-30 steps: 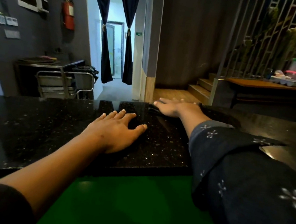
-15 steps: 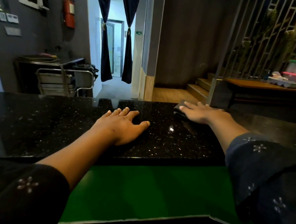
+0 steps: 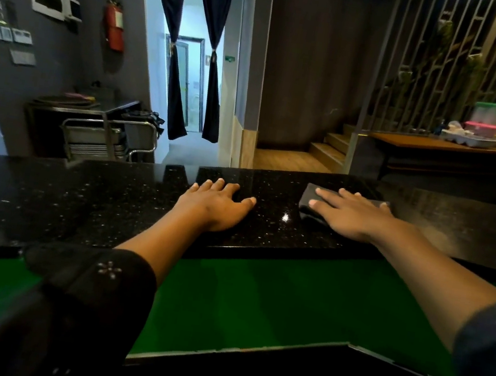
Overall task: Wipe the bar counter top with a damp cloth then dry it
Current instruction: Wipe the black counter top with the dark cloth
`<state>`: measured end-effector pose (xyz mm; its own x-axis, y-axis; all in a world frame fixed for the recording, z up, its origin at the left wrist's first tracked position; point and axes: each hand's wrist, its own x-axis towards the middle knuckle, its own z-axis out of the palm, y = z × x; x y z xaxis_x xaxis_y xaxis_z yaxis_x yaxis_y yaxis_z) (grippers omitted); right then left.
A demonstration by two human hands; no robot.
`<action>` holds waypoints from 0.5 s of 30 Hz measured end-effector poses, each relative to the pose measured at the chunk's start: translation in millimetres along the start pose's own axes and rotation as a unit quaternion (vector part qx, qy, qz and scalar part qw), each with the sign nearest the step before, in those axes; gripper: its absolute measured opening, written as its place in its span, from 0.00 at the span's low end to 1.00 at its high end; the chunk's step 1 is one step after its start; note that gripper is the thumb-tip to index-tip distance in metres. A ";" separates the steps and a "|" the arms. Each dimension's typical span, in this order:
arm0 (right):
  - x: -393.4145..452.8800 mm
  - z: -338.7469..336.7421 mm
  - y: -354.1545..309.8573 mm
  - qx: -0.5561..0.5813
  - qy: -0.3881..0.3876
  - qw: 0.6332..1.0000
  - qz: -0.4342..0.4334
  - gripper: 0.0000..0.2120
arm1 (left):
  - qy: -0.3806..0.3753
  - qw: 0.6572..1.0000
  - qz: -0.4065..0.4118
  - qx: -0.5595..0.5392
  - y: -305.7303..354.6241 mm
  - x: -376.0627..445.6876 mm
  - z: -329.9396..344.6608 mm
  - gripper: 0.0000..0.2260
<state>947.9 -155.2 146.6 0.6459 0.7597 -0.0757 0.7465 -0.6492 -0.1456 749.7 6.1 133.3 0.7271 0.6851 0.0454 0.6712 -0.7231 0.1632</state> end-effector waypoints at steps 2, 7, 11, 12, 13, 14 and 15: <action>6.7 1.6 -22.8 0.002 0.004 0.999 0.032 0.32 | -0.001 1.000 -0.004 -0.009 0.5 1.7 -2.1 0.33; -22.6 14.4 -72.1 -0.011 -0.001 0.998 -0.055 0.31 | -0.027 0.981 -0.008 -0.192 -2.5 -6.4 -16.0 0.29; -42.3 19.3 -52.4 -0.031 0.014 0.993 -0.109 0.30 | -0.001 0.981 0.016 -0.192 -49.2 -29.0 -37.8 0.30; -39.9 17.3 -48.0 -0.033 0.015 0.994 -0.101 0.30 | 0.018 0.989 0.002 -0.147 -70.5 -36.8 -41.9 0.31; -36.1 14.8 -46.1 -0.029 0.011 0.996 -0.084 0.30 | 0.029 0.994 -0.016 -0.105 -92.9 -47.2 -45.1 0.32; -31.1 12.6 -47.2 -0.023 0.005 0.998 -0.060 0.31 | 0.038 0.997 -0.029 -0.066 -115.0 -57.7 -48.4 0.33; -26.4 11.1 -52.5 -0.018 -0.002 0.999 -0.036 0.32 | 0.040 0.998 -0.039 -0.033 -135.9 -67.9 -50.6 0.33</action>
<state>890.0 -140.7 145.3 0.5895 0.8048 -0.0694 0.7966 -0.5934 -0.1154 601.8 62.3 157.9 0.6579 0.7453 0.1083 0.7117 -0.6623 0.2341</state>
